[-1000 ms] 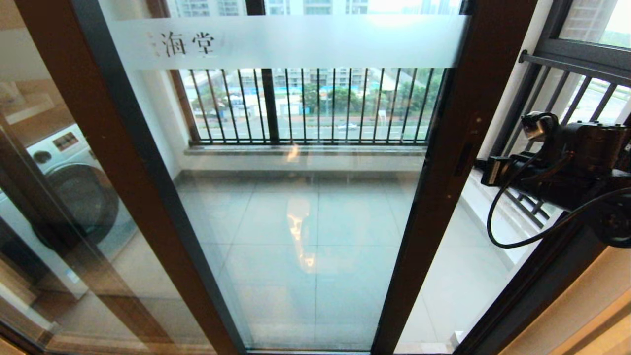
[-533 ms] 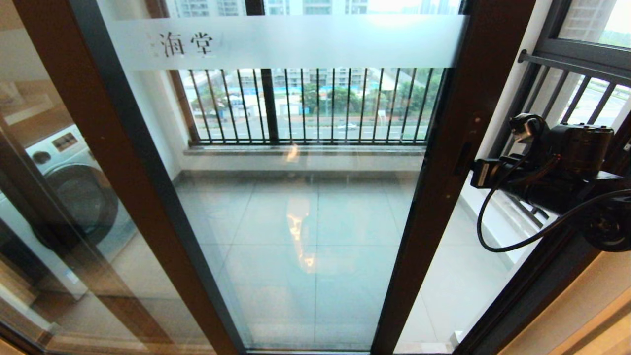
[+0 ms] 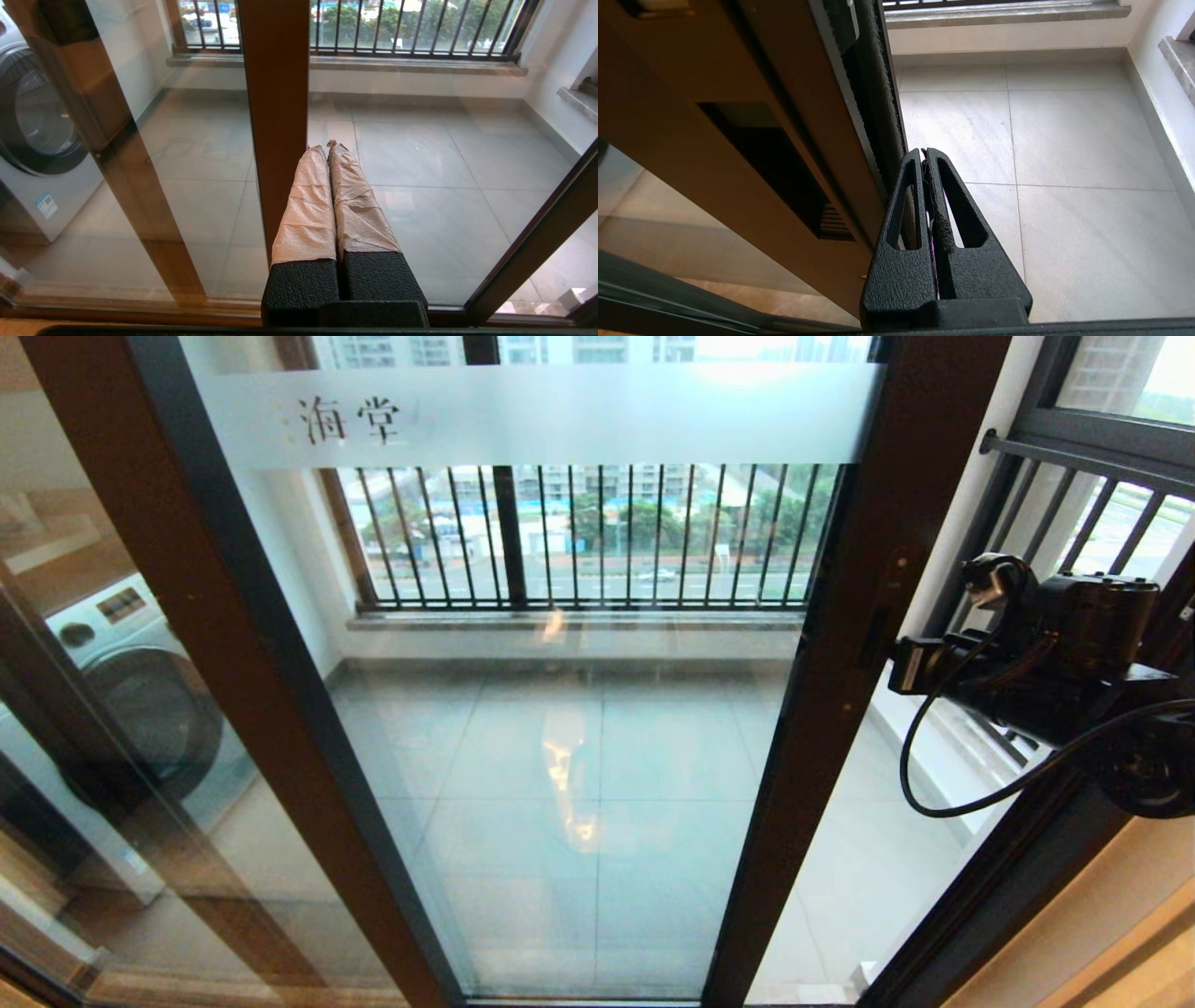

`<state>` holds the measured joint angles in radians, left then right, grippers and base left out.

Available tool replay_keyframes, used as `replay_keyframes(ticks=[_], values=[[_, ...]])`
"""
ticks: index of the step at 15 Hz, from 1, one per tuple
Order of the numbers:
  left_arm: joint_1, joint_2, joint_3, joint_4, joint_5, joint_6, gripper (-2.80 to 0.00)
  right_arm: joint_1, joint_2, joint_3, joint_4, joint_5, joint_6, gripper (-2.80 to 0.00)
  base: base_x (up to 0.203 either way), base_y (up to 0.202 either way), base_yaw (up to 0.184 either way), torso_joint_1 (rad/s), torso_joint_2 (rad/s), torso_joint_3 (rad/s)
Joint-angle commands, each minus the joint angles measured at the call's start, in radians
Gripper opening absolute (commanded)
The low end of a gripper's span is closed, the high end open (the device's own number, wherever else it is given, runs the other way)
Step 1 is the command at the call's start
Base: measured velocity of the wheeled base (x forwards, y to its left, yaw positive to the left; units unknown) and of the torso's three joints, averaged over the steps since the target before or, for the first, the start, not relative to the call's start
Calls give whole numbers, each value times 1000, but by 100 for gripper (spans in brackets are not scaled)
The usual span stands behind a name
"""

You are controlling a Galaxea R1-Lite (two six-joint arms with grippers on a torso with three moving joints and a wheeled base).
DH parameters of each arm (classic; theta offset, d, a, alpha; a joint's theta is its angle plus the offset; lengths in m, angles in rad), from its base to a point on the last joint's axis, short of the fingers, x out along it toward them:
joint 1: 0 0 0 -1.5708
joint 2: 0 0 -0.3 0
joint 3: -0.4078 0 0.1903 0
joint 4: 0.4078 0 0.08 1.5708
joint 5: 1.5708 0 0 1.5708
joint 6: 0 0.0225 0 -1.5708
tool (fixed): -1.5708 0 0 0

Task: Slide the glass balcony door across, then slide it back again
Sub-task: Open the slid door

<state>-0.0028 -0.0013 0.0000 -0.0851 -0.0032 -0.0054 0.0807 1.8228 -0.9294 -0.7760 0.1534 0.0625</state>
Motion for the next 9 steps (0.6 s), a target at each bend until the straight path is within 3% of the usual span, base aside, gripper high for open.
replay_keyframes(ticks=[1,9], values=[[0,1,34,-1,0,-1,-280,8,-3,0,-3,5,1,-280,0,0,0,0,0,0],[0,1,34,-1,0,-1,-280,51,-6,15,-23,-43,0,-280,0,0,0,0,0,0]])
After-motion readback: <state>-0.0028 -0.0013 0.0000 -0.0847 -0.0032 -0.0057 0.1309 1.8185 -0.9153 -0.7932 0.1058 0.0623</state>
